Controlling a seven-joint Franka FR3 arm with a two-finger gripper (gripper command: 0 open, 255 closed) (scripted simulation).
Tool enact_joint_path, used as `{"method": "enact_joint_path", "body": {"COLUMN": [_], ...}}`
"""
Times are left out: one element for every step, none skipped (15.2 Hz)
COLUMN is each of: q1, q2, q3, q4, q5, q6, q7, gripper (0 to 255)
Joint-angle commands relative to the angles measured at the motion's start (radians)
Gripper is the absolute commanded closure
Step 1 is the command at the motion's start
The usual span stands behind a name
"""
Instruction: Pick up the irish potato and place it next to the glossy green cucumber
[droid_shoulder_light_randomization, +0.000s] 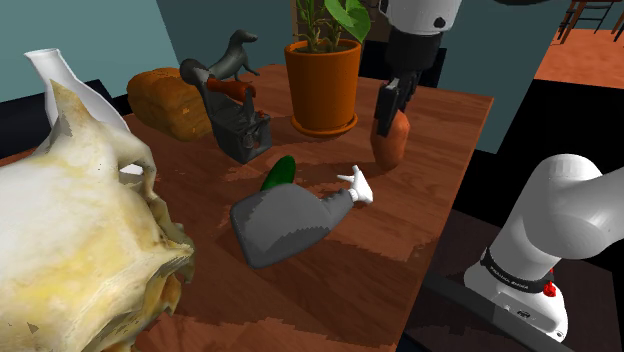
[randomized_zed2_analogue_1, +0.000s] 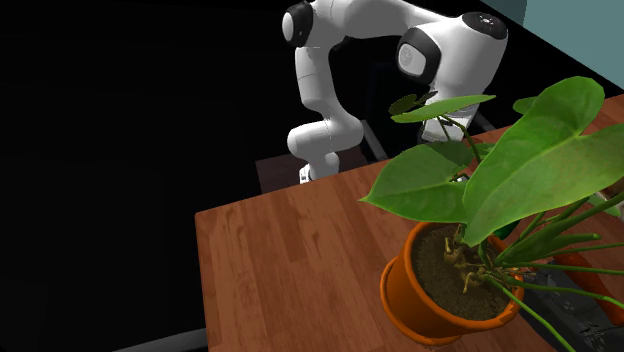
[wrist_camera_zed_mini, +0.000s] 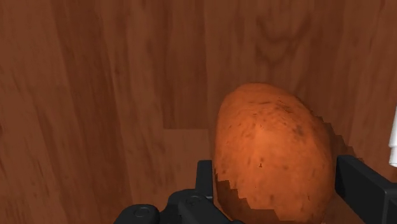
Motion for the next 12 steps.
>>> {"method": "enact_joint_path", "body": {"q1": [0.002,0.004,0.005,0.007,0.009,0.011,0.012,0.013,0.013,0.013,0.013,0.013], "q2": [-0.005,-0.009,-0.013,-0.016,-0.02,-0.024,-0.024,-0.023,-0.023,-0.024,-0.024,-0.024], "q3": [0.003,0.005,0.006,0.008,0.009,0.012,0.011,0.011,0.011,0.011,0.011,0.011], "q4": [-0.036,-0.051,-0.067,-0.083,-0.098,-0.12,-0.12,-0.12,-0.12,-0.12,-0.12,-0.12], "q5": [0.003,0.005,0.007,0.009,0.011,0.013,0.013,0.012,0.012,0.012,0.012,0.012], "q6": [0.023,0.035,0.047,0.059,0.071,0.089,0.089,0.089,0.089,0.089,0.089,0.089], "q7": [-0.001,0.0,0.0,0.0,0.001,0.002,0.002,0.002,0.002,0.002,0.002,0.002], "gripper": [255,255,255,255,255,255,255,255,255,255,255,255]}}
